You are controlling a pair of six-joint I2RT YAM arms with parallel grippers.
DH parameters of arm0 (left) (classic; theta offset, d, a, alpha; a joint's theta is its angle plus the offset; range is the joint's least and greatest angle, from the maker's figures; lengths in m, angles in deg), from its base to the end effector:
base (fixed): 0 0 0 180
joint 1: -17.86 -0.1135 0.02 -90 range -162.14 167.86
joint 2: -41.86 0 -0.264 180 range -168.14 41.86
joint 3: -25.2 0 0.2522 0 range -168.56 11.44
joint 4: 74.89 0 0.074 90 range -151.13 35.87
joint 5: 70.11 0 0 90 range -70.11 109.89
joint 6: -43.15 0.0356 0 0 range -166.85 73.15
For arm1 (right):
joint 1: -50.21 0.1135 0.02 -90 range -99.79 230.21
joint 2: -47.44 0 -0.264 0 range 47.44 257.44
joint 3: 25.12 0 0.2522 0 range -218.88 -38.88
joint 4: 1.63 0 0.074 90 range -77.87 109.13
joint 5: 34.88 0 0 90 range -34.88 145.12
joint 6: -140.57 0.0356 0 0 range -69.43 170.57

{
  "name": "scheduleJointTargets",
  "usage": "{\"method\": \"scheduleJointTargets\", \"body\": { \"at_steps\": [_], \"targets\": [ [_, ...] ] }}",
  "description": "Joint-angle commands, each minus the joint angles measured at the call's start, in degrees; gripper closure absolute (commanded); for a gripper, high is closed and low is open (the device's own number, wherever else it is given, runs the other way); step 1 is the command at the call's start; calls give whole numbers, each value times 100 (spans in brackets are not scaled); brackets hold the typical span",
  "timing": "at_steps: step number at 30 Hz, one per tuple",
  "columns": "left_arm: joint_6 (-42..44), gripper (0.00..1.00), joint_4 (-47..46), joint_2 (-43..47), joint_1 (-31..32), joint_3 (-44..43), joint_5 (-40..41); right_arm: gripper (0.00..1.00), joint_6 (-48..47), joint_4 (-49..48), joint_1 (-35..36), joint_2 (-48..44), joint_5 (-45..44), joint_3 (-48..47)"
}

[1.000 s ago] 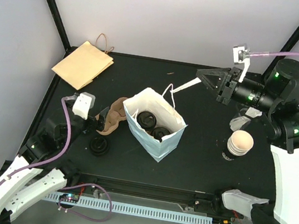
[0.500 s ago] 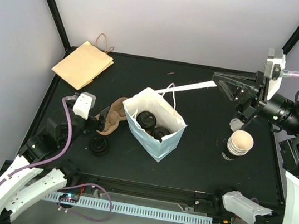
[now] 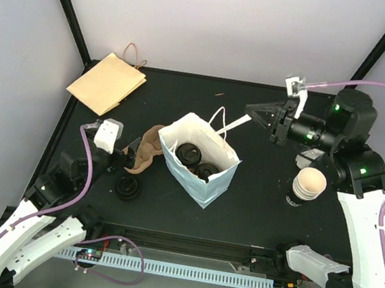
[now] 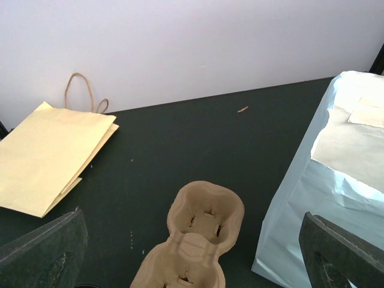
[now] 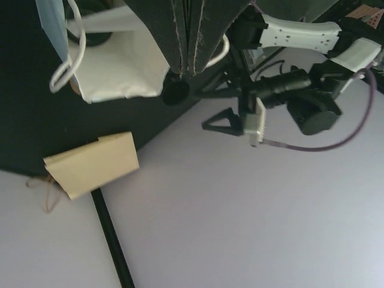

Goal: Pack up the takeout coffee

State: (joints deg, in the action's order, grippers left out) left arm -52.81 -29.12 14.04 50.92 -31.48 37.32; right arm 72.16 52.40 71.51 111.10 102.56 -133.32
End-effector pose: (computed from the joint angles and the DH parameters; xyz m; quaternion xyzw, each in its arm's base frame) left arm 0.0986 -0.0514 0.3270 0.0983 0.7931 -0.0818 0.5954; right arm 0.1576 0.0896 0.5108 -0.2582 0.6994 0.5020 0.4384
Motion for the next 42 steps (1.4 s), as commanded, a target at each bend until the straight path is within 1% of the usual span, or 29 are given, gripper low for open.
{"method": "scheduleJointTargets", "body": {
  "at_steps": [1,6,7,8,9,10,11,12,14,16,19,23,27,28,31,35,37,40,42],
  "targets": [
    [95,1,-151,4,-27,-28,-56,97,-299,231,28,-233,-356,460],
    [95,1,-153,-13,-32,-25,-67,96,-390,347,32,-234,-313,865],
    [95,1,-151,-14,-28,-25,-68,95,-401,356,32,-231,-292,899],
    [95,1,-153,-14,-32,-24,-73,88,-436,381,32,-218,-278,910],
    [91,1,-151,-20,-26,-24,-73,67,-488,422,32,-188,-271,892],
    [94,1,-152,-22,-23,-24,-73,40,-566,503,34,-162,-328,819],
    [95,1,-151,-22,-30,-30,-73,22,-662,618,28,-136,-508,722],
    [95,1,-151,-22,-28,-32,-73,11,-729,798,32,-113,-810,626],
    [95,1,-144,-22,-28,-33,-73,5,-805,1145,34,-46,-1725,345],
    [93,1,-138,-22,-28,-33,-73,4,-843,1530,24,122,-2689,46],
    [91,1,-142,-15,-28,-30,-76,6,-789,2064,-18,468,-3750,-374],
    [95,1,-145,3,-29,-33,-74,8,-681,2371,-273,706,-4619,-583],
    [99,1,-156,30,-22,-24,-86,10,-486,2379,-805,705,-5381,-560],
    [95,1,-164,31,-28,-24,-95,14,-400,2411,-1005,720,-5590,-559],
    [89,1,-161,30,-27,-23,-121,27,-144,2475,-1706,789,-5793,-543],
    [86,1,-177,43,-28,-15,-141,45,124,2210,-2102,868,-6310,-129],
    [86,1,-178,63,-28,-7,-143,56,207,2052,-2300,958,-6335,105],
    [86,1,-182,82,-23,2,-157,60,223,1877,-2697,1115,-6301,368],
    [86,1,-193,92,-22,11,-162,62,245,1838,-3063,1179,-6085,487]
  ]
}}
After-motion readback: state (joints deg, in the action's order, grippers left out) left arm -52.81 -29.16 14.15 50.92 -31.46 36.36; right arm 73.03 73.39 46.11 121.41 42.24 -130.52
